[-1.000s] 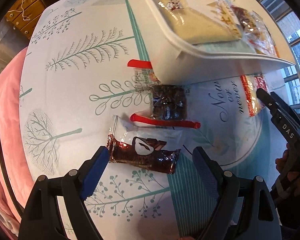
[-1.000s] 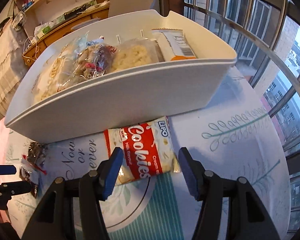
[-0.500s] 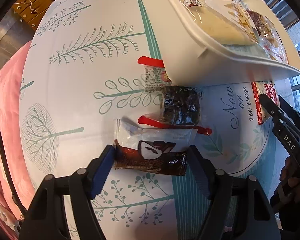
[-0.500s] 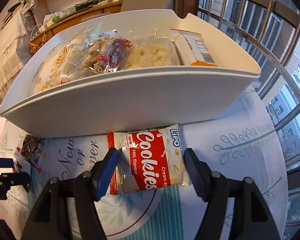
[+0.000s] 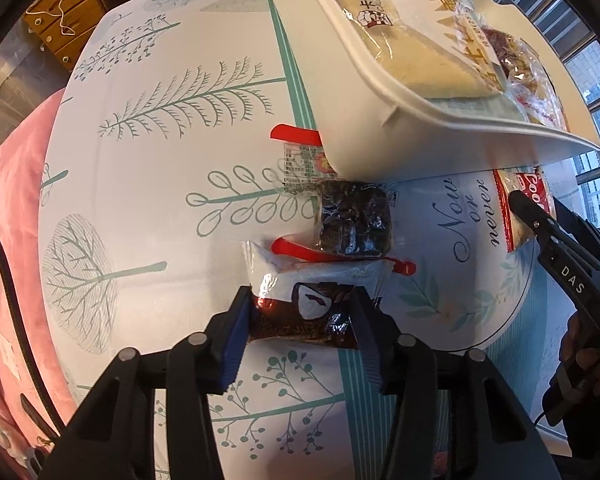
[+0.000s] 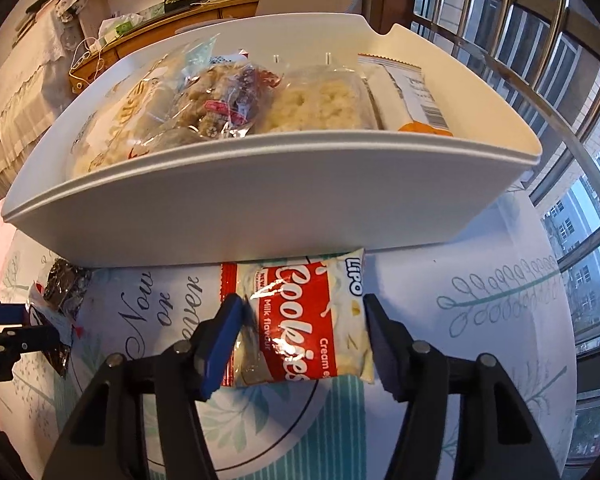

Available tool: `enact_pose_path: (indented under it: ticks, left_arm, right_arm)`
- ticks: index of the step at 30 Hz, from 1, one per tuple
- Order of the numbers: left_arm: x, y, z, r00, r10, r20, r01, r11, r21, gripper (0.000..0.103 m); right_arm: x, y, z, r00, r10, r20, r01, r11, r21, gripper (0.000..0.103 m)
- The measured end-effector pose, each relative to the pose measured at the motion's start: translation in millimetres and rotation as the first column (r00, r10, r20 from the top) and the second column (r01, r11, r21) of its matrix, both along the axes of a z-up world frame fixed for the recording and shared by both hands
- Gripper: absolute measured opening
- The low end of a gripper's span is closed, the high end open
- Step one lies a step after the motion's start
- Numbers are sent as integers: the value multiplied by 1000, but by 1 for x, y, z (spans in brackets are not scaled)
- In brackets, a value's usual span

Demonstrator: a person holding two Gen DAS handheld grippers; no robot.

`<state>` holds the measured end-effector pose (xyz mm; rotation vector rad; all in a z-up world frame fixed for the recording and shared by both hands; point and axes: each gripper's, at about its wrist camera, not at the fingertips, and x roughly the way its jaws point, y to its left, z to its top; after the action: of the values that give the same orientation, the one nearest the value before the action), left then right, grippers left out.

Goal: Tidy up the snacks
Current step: 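Grasp the chocolate packet with the left tool while the right tool grasps the Lipo Cookies bag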

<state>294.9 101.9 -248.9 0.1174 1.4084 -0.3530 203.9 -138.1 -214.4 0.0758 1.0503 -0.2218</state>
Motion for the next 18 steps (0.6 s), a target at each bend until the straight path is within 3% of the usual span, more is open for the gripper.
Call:
enact_pose_path:
  ticks: [18]
  left_arm:
    - [-27,21,16,998,61,32,-58,994,-89,21]
  right_arm:
    - [-8,8,6,998,23,-61,-19,998,61,51]
